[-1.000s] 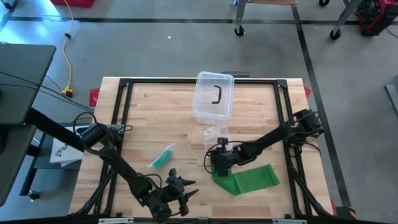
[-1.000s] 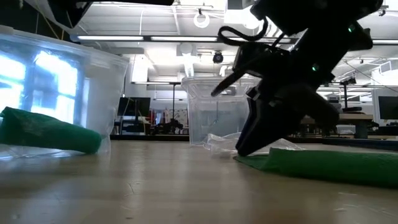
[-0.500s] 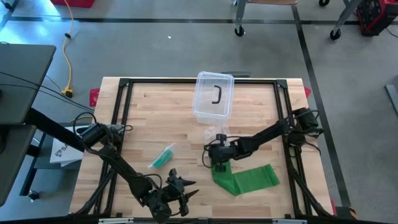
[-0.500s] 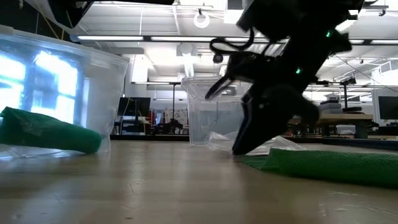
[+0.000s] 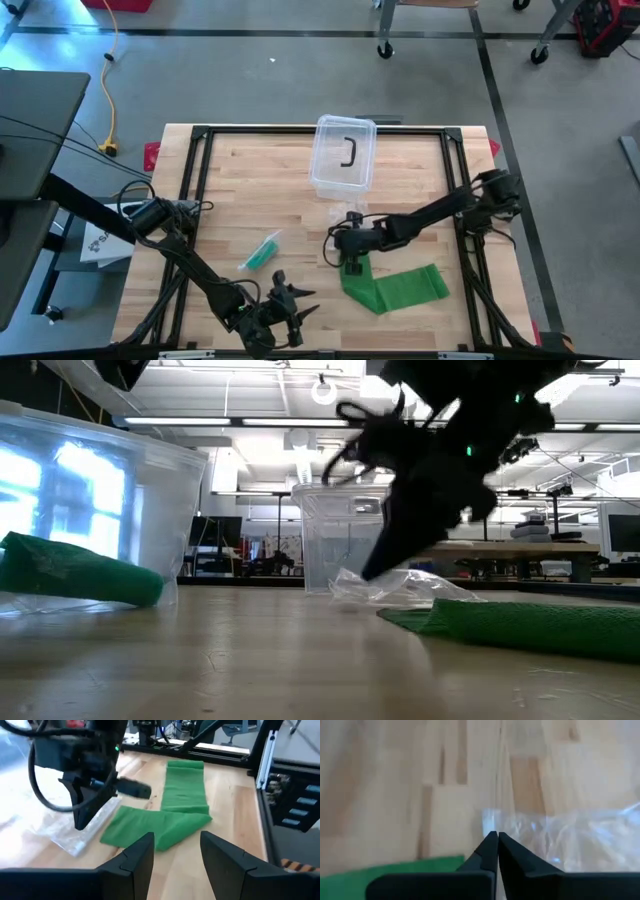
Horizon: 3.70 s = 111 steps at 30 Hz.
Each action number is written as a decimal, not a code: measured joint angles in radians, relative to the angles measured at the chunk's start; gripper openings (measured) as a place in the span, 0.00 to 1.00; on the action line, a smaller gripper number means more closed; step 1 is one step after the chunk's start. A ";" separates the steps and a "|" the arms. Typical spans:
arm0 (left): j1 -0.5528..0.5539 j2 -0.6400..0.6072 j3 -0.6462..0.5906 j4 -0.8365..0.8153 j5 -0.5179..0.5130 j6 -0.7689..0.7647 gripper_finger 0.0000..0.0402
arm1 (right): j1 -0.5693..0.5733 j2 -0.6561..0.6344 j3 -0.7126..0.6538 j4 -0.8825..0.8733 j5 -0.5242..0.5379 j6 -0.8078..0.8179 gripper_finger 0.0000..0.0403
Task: Roll bandage
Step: Open the transparent zip bag
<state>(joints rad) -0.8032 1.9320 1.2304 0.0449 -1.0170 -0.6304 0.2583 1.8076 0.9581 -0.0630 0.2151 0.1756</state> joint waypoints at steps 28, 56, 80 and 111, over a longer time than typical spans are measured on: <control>0.005 0.000 0.000 0.004 0.018 0.006 0.38 | 0.027 -0.074 0.002 -0.417 0.028 0.052 0.42; 0.001 0.000 0.000 0.003 0.068 -0.005 0.38 | 0.017 -0.082 0.002 -0.543 -0.038 -0.045 0.41; -0.006 0.000 -0.001 0.000 0.072 -0.031 0.38 | 0.017 -0.491 -0.174 -0.324 0.010 -0.017 0.41; 0.026 0.000 -0.001 0.005 0.077 -0.030 0.38 | 0.011 -0.301 -0.530 0.246 -0.062 -0.085 0.36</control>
<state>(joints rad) -0.7773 1.9316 1.2297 0.0502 -0.9403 -0.6609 0.2688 1.5064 0.4277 0.1825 0.1534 0.0911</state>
